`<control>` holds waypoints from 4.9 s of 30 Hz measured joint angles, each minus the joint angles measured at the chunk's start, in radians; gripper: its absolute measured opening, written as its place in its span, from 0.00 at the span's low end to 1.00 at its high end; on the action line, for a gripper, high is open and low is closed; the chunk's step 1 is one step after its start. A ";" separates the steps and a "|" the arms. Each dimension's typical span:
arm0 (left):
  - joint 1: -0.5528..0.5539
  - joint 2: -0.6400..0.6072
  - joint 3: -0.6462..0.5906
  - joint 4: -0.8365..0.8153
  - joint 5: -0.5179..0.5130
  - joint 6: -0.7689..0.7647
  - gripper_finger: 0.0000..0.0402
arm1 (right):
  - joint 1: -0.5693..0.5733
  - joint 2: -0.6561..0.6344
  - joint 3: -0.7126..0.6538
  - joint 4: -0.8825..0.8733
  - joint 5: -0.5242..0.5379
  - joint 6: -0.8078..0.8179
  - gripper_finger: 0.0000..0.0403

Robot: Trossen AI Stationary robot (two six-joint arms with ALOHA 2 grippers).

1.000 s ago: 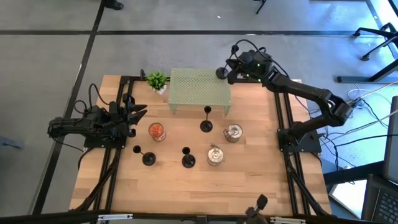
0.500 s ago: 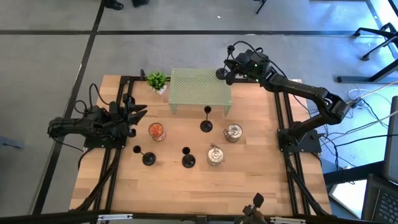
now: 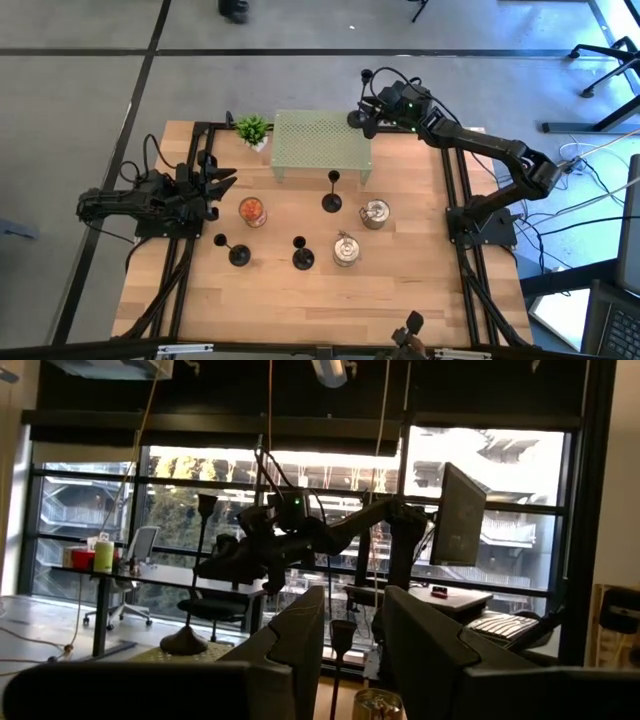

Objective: Pick & Place candle stick holders
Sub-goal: Put the black candle holder on the shelf, then put the black candle holder on the shelf aligned with the other black candle holder

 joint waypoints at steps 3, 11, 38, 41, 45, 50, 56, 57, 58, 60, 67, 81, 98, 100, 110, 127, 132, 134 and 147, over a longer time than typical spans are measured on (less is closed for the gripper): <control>0.000 0.000 0.000 0.000 0.000 0.000 0.25 | 0.000 0.000 0.000 -0.001 0.000 0.000 0.31; 0.000 0.000 0.000 -0.001 0.000 0.000 0.25 | 0.000 -0.001 0.000 -0.001 0.000 0.000 0.42; 0.000 0.000 0.000 -0.002 0.000 0.000 0.25 | 0.343 -0.293 -0.001 -0.736 -0.281 -0.030 0.47; 0.000 0.000 0.000 -0.002 0.000 0.000 0.25 | 0.411 -0.242 -0.002 -0.700 -0.280 -0.018 0.47; 0.000 0.000 0.000 -0.002 0.000 -0.001 0.25 | 0.485 -0.146 -0.002 -0.600 -0.189 -0.013 0.47; 0.000 0.000 0.000 -0.002 0.004 -0.002 0.25 | 0.526 -0.040 -0.002 -0.487 -0.026 0.051 0.47; 0.000 0.000 0.000 -0.002 0.008 -0.002 0.25 | 0.527 0.036 -0.002 -0.410 0.008 0.071 0.47; 0.000 0.000 0.000 -0.002 0.008 -0.002 0.25 | 0.527 0.048 -0.002 -0.387 0.008 0.081 0.47; 0.000 0.000 0.000 -0.002 0.008 -0.002 0.25 | 0.527 0.059 -0.002 -0.361 0.008 0.090 0.47; 0.000 0.000 0.000 -0.002 0.008 -0.002 0.25 | 0.527 0.079 -0.002 -0.315 0.008 0.094 0.47; 0.000 0.000 0.000 -0.002 0.008 -0.018 0.25 | 0.527 0.109 -0.002 -0.270 0.008 0.097 0.39; 0.000 0.000 0.000 -0.002 0.008 -0.027 0.25 | 0.550 0.069 -0.002 -0.271 0.000 0.149 0.03; 0.000 0.000 0.000 -0.003 0.009 -0.029 0.25 | 0.549 -0.235 0.000 -0.144 0.146 0.172 0.03; 0.000 0.000 0.000 -0.002 0.008 -0.029 0.25 | 0.540 -0.250 0.000 -0.123 0.164 0.139 0.03; 0.000 0.000 0.000 -0.002 0.000 -0.029 0.25 | 0.410 -0.164 -0.001 0.069 0.347 0.020 0.03; 0.000 0.000 0.000 -0.002 0.000 -0.027 0.25 | 0.326 0.086 0.248 -0.229 0.472 0.079 0.03; 0.000 0.000 0.000 -0.002 0.000 -0.026 0.25 | 0.320 0.111 0.298 -0.280 0.468 0.098 0.03; 0.000 0.000 0.000 -0.002 0.000 -0.026 0.25 | 0.320 0.111 0.298 -0.283 0.468 0.098 0.03; 0.000 0.000 0.000 -0.002 0.000 -0.027 0.25 | 0.320 0.112 0.299 -0.303 0.467 0.063 0.15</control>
